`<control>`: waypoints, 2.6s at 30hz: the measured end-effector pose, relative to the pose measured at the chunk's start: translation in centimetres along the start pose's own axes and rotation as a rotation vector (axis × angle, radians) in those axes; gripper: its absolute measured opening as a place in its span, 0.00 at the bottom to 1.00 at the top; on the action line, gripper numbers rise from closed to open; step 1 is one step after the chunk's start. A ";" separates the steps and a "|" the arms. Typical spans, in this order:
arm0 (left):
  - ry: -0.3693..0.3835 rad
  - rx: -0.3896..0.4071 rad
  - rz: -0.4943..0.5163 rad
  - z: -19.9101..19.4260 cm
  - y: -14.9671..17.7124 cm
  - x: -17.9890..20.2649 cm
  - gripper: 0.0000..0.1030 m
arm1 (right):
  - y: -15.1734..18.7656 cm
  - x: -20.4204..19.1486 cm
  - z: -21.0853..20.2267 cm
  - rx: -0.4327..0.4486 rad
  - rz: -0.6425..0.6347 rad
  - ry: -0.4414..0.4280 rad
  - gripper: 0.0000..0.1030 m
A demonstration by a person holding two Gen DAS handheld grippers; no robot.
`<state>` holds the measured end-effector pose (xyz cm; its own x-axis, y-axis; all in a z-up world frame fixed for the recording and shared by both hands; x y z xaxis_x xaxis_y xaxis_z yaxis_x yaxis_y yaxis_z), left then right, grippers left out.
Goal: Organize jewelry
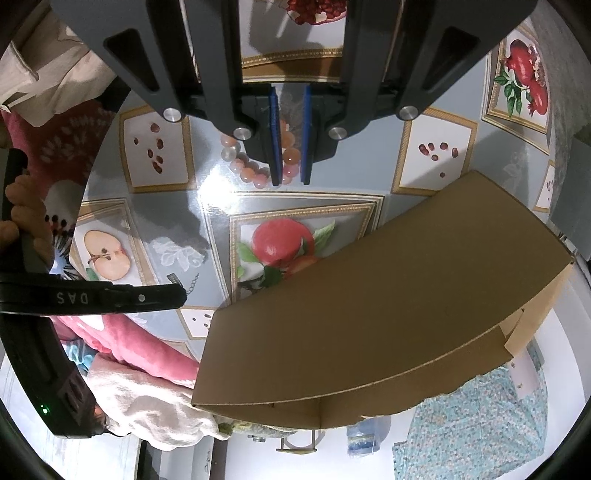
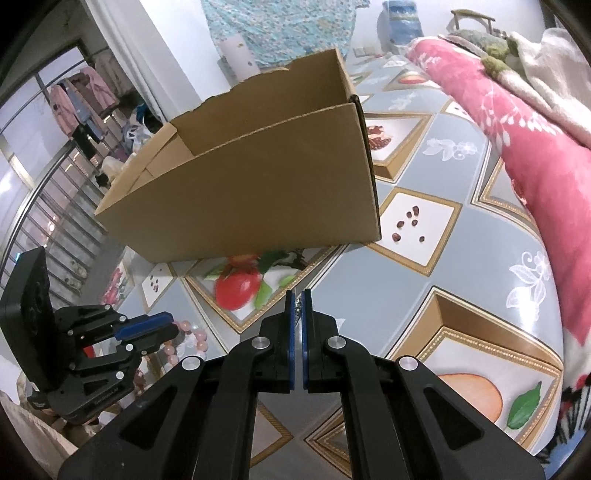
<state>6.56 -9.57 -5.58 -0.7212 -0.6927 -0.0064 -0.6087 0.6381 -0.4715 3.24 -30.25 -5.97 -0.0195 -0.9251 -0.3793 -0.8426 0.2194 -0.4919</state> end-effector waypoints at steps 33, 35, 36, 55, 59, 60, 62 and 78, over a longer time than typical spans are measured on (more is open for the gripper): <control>-0.054 0.416 -0.027 -16.5 -4.4 -3.1 0.09 | -6.6 -5.5 -11.2 0.339 -0.189 -0.068 0.01; -0.031 0.433 -0.035 -16.9 -5.7 -3.8 0.09 | -8.1 -5.7 -11.4 0.350 -0.209 -0.087 0.01; -0.016 0.439 -0.042 -16.9 -6.5 -4.2 0.09 | -8.6 -5.8 -11.3 0.352 -0.216 -0.094 0.01; 0.150 0.032 -0.278 -1.3 -13.1 -11.5 0.11 | -16.6 -4.3 2.5 -0.077 -0.207 -0.095 0.10; 0.118 0.015 -0.296 -0.9 -12.6 -12.2 0.24 | -16.6 -3.0 2.2 -0.061 -0.169 -0.096 0.12; 0.113 0.015 -0.296 -1.0 -12.5 -12.3 0.24 | -16.7 -2.9 2.0 -0.054 -0.163 -0.098 0.12; 0.106 0.023 -0.294 -1.1 -12.5 -12.5 0.24 | -16.8 -2.4 1.2 -0.031 -0.145 -0.100 0.13; -0.068 0.318 -0.322 -11.5 -9.4 -10.8 0.90 | -12.0 -2.7 -9.7 0.302 -0.079 -0.065 0.67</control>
<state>16.26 -4.19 9.10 -0.4816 -0.8664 0.1322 -0.6593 0.2588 -0.7060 8.19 -33.35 8.55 0.0819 -0.9234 -0.3750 -0.6419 0.2389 -0.7286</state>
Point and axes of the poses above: each gripper's, at about its wrist camera, not at the fingertips, and z roughly the way its jaws point, x to its right, y to its underside, the point moved 3 cm from there along z, roughly the way its jaws point, and after that the axes turned 7 degrees about -x, right-handed, at the moved point
